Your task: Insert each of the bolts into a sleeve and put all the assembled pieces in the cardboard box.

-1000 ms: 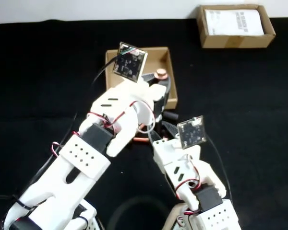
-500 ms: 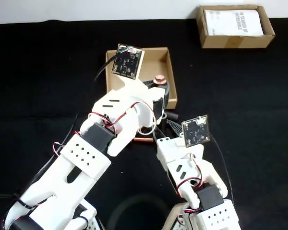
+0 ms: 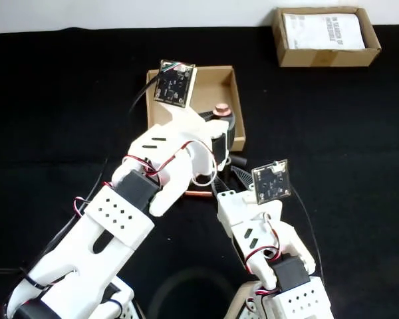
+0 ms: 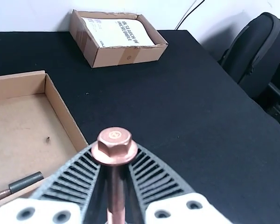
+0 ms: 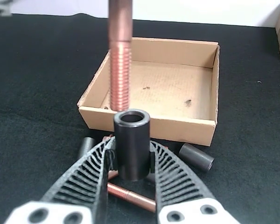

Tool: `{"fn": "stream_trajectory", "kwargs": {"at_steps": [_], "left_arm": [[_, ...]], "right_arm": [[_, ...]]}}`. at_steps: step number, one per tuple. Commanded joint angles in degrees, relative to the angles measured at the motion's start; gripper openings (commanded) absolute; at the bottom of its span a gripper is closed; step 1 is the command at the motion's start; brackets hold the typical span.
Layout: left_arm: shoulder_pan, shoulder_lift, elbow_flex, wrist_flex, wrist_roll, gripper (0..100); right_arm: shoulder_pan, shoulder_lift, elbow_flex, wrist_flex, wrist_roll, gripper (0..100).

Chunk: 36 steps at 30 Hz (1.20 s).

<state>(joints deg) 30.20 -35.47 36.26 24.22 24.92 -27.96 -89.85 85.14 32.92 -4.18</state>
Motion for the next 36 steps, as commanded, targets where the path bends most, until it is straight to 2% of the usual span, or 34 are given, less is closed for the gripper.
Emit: {"fn": "stream_trajectory", "kwargs": {"at_steps": [1, 18, 24, 30, 36], "left_arm": [[1.19, -0.13, -2.95, -1.23, 0.44, 1], [1.19, 4.18, -3.12, -2.2, 0.35, 1], [4.18, -4.09, -2.42, 5.45, 0.7, 1], [9.45, -11.91, 9.01, 7.3, 0.44, 1], [8.84, -14.11, 17.98, 7.03, 0.18, 1]], "right_arm": [[0.48, -0.4, -1.01, -0.92, 0.18, 0.6], [0.66, -0.4, -1.01, -0.84, 0.18, 0.6], [0.75, -0.4, -1.01, -0.84, 0.18, 0.6], [0.75, -0.4, -1.01, -0.84, 0.18, 0.6], [0.84, -0.22, -1.01, -0.84, 0.18, 0.6]]}}
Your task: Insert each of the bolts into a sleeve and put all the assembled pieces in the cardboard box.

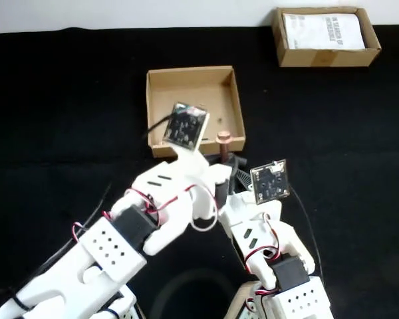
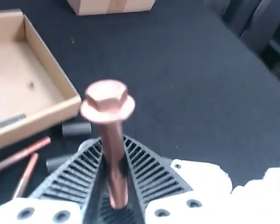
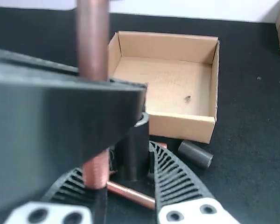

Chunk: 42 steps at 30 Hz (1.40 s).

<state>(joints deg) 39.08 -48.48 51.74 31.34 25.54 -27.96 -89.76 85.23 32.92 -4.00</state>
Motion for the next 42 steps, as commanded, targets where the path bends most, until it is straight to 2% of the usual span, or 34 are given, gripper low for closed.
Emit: {"fn": "stream_trajectory", "kwargs": {"at_steps": [1, 8, 16, 18, 20, 22, 24, 27, 29, 34, 37, 42], "left_arm": [[-0.75, -0.4, 3.74, -0.79, -0.44, 1], [-4.0, 0.66, 4.88, -1.41, -0.44, 7], [-6.29, 0.22, 4.35, -1.93, -0.44, 2], [-10.07, 0.22, 1.98, -2.02, -0.44, 2], [-15.16, 0.22, -1.19, -2.02, -0.35, 2], [-19.12, 0.57, -2.95, -1.93, -0.44, 2], [-20.97, 0.66, -2.15, -1.76, -4.04, 4], [-20.88, 0.66, 1.1, 1.05, -6.07, 12], [-20.79, 0.66, 2.77, 2.55, -2.64, 15], [-17.89, 6.2, 1.98, 3.16, 0.09, 17], [-16.66, 14.29, -4.44, 9.49, 0.18, 17], [-12.97, 27.3, -20.44, 29.98, 0.26, 17]], "right_arm": [[0.84, -0.31, -1.1, -0.84, 0.0, 0.6], [0.84, -0.22, -1.1, -0.84, 0.0, 0.6], [2.07, -0.4, -1.1, 0.04, 0.18, 0.6], [7.6, -0.57, -2.15, 4.26, 0.18, 0.6], [16.84, -0.57, -3.91, 8.66, 0.35, 0.6], [26.59, -0.57, -4.88, 9.45, 0.53, 0.6], [33.1, -0.57, -5.58, 9.45, 3.34, 0.6], [37.23, -0.57, -6.81, 9.71, 5.27, 0.6], [38.81, -0.57, -6.99, 9.71, 5.54, 0.6], [42.59, -0.57, -6.55, 13.05, 5.36, 0.6], [44.26, -0.57, -6.55, 17.8, 5.36, 0.6], [43.03, -0.13, -6.37, 28.79, 7.12, 0.6]]}}
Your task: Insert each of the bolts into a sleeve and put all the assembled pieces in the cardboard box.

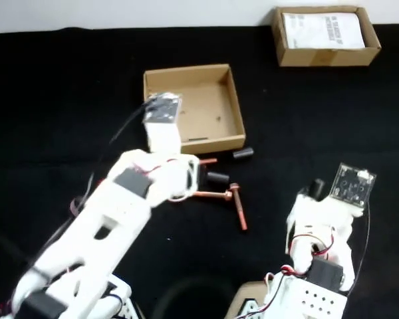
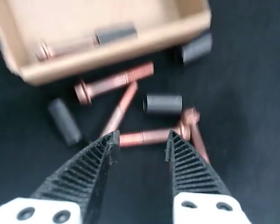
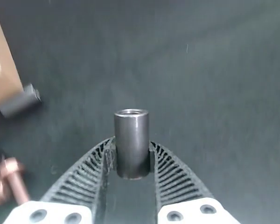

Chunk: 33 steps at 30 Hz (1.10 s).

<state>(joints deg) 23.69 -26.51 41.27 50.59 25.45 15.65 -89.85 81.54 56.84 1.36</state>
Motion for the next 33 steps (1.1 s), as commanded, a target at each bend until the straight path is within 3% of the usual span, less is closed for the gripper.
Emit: {"fn": "stream_trajectory", "kwargs": {"at_steps": [1, 4, 8, 13, 20, 27, 33], "left_arm": [[3.03, 7.69, -12.97, 14.15, 0.35, 17], [4.88, 14.2, -20.97, 22.59, 1.05, 17], [9.01, 21.14, -30.02, 30.59, 8.62, 17], [17.01, 28.53, -38.37, 35.87, 12.92, 17], [23.25, 40.13, -42.95, 34.55, 17.85, 17], [22.9, 50.68, -52.97, 29.71, 18.9, 17], [18.42, 57.8, -60.44, 29.89, 19.69, 17]], "right_arm": [[-1.36, -0.04, -2.59, 5.93, 3.43, 0.6], [-1.98, -0.04, -2.24, 6.11, 7.12, 0.6], [1.45, -0.13, -2.15, 5.58, 8.7, 0.6], [5.32, -0.13, -2.07, 2.59, 8.7, 0.6], [6.55, -0.48, -2.07, 3.03, 8.53, 0.6], [8.13, -0.48, -2.77, 6.2, 8.79, 0.6], [8.4, -0.48, -2.77, 6.9, 8.79, 0.6]]}}
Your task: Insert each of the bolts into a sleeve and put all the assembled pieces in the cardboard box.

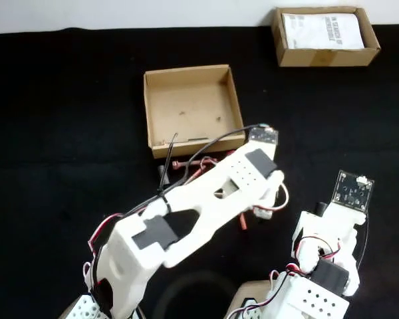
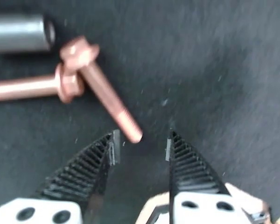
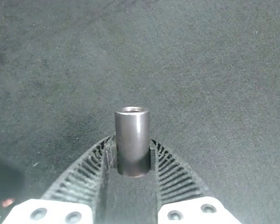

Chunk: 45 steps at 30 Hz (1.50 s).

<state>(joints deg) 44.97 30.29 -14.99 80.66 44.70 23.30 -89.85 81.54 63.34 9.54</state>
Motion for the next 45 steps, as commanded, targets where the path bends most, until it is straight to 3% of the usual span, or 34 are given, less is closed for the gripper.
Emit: {"fn": "stream_trajectory", "kwargs": {"at_steps": [1, 11, 20, 28, 36, 45], "left_arm": [[-4.0, 1.89, -4.7, -0.18, 0.62, 17], [-9.01, 3.82, -4.88, -0.35, 0.44, 7], [-7.87, 9.1, -5.41, -0.18, 0.44, 8], [-5.05, 9.01, -7.34, 0.18, 0.44, 17], [-5.14, 9.01, -15.6, 6.07, 0.7, 17], [-5.14, 9.8, -18.15, 4.75, 0.79, 17]], "right_arm": [[0.75, -0.48, -2.77, 0.31, 0.62, 0.6], [0.4, -0.48, -2.77, 0.13, 0.62, 0.6], [0.13, -0.48, -2.77, -1.01, 0.7, 0.7], [-2.59, -0.48, -2.59, -1.01, 0.7, 0.7], [-2.59, -0.22, -2.24, -1.1, 0.7, 0.7], [-2.59, -0.13, -2.15, -1.1, 0.7, 0.7]]}}
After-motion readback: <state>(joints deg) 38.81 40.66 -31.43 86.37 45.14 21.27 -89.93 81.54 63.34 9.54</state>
